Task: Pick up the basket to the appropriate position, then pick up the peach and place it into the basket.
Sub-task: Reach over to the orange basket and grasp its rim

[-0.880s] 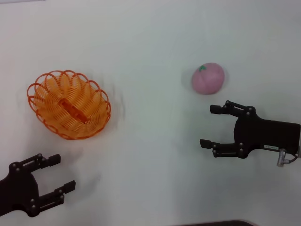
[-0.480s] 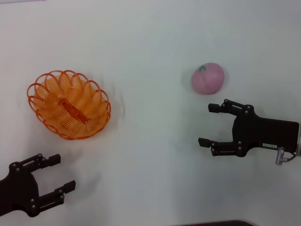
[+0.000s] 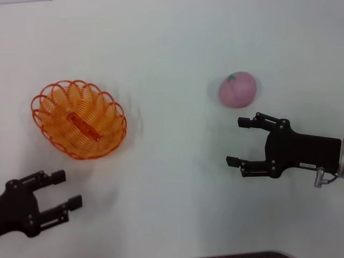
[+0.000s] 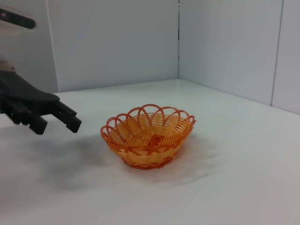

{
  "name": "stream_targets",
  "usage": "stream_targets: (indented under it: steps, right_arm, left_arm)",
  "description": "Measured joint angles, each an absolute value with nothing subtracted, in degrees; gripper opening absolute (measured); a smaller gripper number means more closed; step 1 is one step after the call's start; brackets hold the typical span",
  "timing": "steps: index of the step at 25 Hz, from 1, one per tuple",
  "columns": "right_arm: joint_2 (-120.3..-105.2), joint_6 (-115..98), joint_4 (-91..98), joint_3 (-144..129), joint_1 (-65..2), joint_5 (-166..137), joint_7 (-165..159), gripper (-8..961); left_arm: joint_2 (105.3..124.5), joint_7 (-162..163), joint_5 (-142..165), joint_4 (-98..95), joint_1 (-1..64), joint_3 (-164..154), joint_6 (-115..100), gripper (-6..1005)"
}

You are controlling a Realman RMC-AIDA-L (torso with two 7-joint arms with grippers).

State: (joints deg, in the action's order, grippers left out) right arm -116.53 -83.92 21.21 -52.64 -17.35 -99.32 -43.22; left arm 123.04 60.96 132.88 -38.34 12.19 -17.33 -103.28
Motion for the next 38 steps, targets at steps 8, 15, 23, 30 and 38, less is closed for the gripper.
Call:
stream_targets:
  steps: [8,15,23,30,38]
  right_arm:
    - [-116.54,-83.87,21.34,-52.64,-17.45,-99.31,-44.00,945]
    - [-116.55,-84.14,21.44,-52.64,-17.69,-99.43,-44.32,945]
    - [-116.54,-84.14,21.45,-52.64,-18.08,-99.57,-44.41,945]
    - [-116.54,-83.98,21.45,-52.65,-18.37,-99.57,-44.54,946]
    - [-116.49,-83.93,21.45,-52.64,-18.72,-99.58,-45.15,946]
  left_arm:
    - [120.74,92.84,133.54,-40.44,16.06,-16.88,-96.70,705]
    - [119.86,101.09,133.68,-41.67,17.76,-16.89,-96.05,701]
    - [119.61,102.14,133.22,-43.33,19.37,-16.80,-93.44,698]
    - [118.90,107.38,133.59,-44.89,23.08,-17.30,-87.96,695]
    - [117.78,108.83,133.68,-44.93,27.99,-20.95,-82.19,692]
